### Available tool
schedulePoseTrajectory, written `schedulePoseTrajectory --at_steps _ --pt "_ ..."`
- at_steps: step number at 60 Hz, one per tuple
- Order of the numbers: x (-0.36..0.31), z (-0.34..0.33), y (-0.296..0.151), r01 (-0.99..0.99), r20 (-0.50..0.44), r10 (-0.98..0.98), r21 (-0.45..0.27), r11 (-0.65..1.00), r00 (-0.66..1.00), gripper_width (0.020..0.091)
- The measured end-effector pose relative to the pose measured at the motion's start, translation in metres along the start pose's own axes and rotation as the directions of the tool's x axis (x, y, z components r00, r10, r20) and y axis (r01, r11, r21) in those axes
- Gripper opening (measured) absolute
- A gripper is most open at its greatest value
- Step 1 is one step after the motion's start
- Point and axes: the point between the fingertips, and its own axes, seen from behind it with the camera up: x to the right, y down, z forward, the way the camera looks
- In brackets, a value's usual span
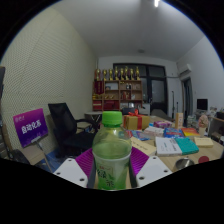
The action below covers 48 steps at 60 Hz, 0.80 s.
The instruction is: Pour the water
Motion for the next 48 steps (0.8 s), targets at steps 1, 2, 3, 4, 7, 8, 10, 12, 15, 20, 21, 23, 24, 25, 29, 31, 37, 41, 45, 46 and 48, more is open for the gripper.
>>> schedulePoseTrajectory --at_steps 1,2,3,4,7,8,10,12,15,20,21,23,24,25,29,31,37,41,45,46,48 --pt "0.003 0.000 0.001 0.004 0.003 -0.004 0.005 1.000 1.000 0.0491" --pt "0.003 -0.001 0.000 0.009 0.001 -0.009 0.010 1.000 1.000 0.0489" --pt "0.004 -0.001 -0.001 0.015 -0.001 -0.015 0.013 1.000 1.000 0.0489" --pt "0.004 -0.001 -0.001 0.023 -0.004 -0.023 0.018 1.000 1.000 0.0491" --pt "0.005 0.001 -0.004 0.056 -0.022 -0.056 0.028 0.998 0.998 0.0466" --pt "0.011 0.003 -0.003 0.071 -0.020 -0.070 0.034 0.997 0.997 0.0449" --pt "0.011 0.002 -0.005 0.087 -0.022 -0.086 0.041 0.995 0.996 0.0439" --pt "0.011 0.001 -0.010 0.087 -0.011 -0.087 0.053 0.995 0.996 0.0439" --pt "0.013 -0.003 -0.023 0.043 0.008 -0.043 0.079 0.996 0.999 0.0440" --pt "0.036 -0.010 -0.050 -0.200 0.057 0.195 0.117 0.973 0.979 0.0439" --pt "0.039 -0.012 -0.055 -0.274 0.076 0.266 0.114 0.955 0.961 0.0437" --pt "0.042 -0.017 -0.064 -0.430 0.131 0.417 0.092 0.898 0.899 0.0438" --pt "0.042 -0.019 -0.067 -0.507 0.162 0.491 0.072 0.859 0.856 0.0437" --pt "0.029 -0.029 -0.077 -0.582 0.181 0.566 0.051 0.811 0.804 0.0438" --pt "0.031 -0.041 -0.090 -0.816 0.275 0.796 -0.064 0.575 0.540 0.0436" --pt "0.039 -0.045 -0.089 -0.890 0.287 0.874 -0.121 0.439 0.392 0.0437" --pt "0.077 -0.036 -0.071 -0.971 0.268 0.963 -0.234 0.057 -0.008 0.0438" --pt "0.089 -0.043 -0.070 -0.951 0.233 0.947 -0.267 -0.157 -0.222 0.0436" --pt "0.103 -0.039 -0.057 -0.908 0.202 0.906 -0.282 -0.310 -0.372 0.0437" --pt "0.105 -0.041 -0.056 -0.896 0.197 0.894 -0.284 -0.341 -0.403 0.0438" --pt "0.108 -0.049 -0.059 -0.870 0.186 0.867 -0.285 -0.403 -0.462 0.0437"
